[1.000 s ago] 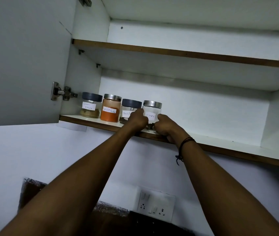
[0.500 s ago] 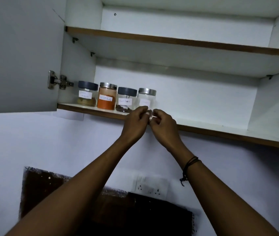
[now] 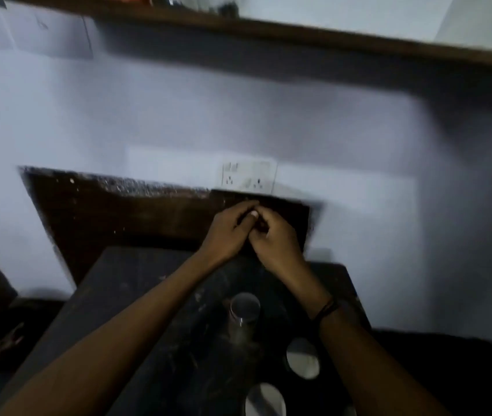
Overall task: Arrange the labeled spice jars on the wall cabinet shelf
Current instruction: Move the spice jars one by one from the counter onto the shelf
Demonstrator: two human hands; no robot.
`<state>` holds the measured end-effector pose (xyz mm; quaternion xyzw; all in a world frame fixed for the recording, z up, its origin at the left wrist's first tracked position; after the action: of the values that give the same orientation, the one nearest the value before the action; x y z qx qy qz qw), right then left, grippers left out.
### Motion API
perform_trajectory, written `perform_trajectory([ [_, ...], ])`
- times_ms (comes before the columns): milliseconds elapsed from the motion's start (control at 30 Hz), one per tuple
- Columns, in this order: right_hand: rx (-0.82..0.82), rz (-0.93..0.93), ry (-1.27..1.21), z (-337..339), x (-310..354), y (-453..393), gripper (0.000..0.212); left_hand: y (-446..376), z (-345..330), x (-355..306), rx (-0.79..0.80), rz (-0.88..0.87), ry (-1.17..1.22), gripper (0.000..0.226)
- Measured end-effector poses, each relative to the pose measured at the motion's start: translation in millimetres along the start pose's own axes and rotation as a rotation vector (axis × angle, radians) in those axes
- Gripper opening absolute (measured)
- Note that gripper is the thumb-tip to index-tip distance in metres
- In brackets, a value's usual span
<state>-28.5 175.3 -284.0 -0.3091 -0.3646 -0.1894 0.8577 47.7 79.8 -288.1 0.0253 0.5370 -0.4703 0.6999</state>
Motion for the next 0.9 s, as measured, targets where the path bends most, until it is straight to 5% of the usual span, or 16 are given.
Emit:
perform_trajectory([
  [200, 0.095, -0.226, 0.081, -60.3, -90.0, 103.0, 0.038, 100.2, -67.4, 83.3, 0.237, 0.125, -0.121, 0.035],
  [333, 0.225, -0.305, 0.174, -89.1, -127.3, 145.7, 0.045, 141.6, -88.2, 118.6, 0.393, 0.060, -0.191, 0.030],
  [433, 0.263, -0.336, 0.242, -97.5, -142.8, 149.8, 0.050, 144.7, -96.7, 140.0, 0.362, 0.072, -0.333, 0.040],
  [533, 0.304, -0.408, 0.240, -103.7, -154.7, 146.3, 0.060, 139.5, -103.1, 153.2, 0.383, 0.273, -0.350, 0.048],
  [900, 0.283, -0.413, 0.264, -131.1, -173.8, 145.0, 0.086, 139.5, -107.5, 162.8, 0.311, 0.681, 0.051, 0.060],
])
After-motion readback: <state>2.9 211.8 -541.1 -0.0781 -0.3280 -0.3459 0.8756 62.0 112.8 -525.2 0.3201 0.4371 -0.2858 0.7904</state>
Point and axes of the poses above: each hand's wrist, its own y-axis away from the middle knuckle, its own z-axis out of the back of the hand, x = y × z, the point moved 3 cm from there along -y, towards the middle knuckle
